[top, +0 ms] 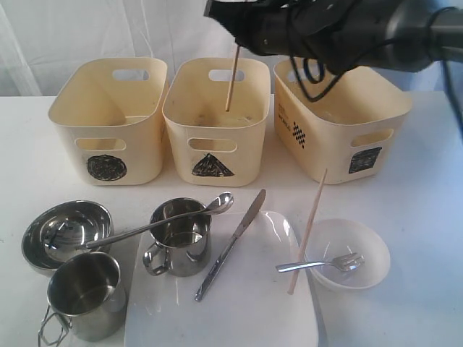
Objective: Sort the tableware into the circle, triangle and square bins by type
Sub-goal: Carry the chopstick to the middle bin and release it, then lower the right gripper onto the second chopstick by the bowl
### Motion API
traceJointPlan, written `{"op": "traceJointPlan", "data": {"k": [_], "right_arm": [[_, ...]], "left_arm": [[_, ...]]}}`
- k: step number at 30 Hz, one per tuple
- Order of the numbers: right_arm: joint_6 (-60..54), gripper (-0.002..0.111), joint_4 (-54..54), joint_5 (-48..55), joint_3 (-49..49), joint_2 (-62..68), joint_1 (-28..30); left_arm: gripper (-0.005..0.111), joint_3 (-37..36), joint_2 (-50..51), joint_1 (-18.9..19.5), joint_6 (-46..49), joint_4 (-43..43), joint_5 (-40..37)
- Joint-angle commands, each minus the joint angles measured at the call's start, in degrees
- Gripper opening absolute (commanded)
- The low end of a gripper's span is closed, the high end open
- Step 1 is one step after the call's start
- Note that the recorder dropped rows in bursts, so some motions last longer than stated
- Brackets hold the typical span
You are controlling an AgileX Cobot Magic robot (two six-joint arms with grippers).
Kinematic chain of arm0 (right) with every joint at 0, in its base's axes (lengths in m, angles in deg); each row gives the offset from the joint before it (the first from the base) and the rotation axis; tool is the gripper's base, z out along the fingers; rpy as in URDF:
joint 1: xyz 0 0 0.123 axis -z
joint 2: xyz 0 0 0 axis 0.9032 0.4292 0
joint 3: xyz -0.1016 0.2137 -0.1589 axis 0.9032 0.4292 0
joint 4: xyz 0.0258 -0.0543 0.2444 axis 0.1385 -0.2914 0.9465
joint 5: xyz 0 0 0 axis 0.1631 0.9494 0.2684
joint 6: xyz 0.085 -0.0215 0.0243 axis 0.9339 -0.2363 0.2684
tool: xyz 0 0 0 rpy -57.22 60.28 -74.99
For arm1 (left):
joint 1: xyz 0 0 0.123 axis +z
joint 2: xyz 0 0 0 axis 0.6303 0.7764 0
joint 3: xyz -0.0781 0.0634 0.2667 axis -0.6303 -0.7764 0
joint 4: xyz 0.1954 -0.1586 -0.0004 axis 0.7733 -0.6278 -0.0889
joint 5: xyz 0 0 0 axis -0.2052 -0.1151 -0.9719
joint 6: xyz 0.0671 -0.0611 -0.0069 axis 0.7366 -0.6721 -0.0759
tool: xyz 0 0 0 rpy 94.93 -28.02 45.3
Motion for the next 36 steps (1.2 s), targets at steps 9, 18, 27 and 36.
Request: {"op": "traceJointPlan", "data": {"k": [9, 18, 27, 36], "right_arm": [[-10.33, 0.028, -2.65, -3.35, -9.54, 8.32, -2.12], [-11.88, 0.042, -5.28, 15.21, -10.56, 1.30, -0.94], [31.91, 0.023, -52.03, 70.59, -9.51, -11.12, 5.40], [29.84, 0.059, -44.32, 70.59, -3.06, -7.62, 5.40]], "left_arm": [[0.000, 0.00, -0.29, -0.20, 0.00, -0.48, 0.30], [0.000, 0.00, -0.29, -0.20, 0.00, -0.48, 0.30], [0.000, 0.00, -0.29, -0.20, 0.00, -0.48, 0.30], [0.000, 0.00, -0.29, -0.20, 0.00, -0.48, 0.30]]}}
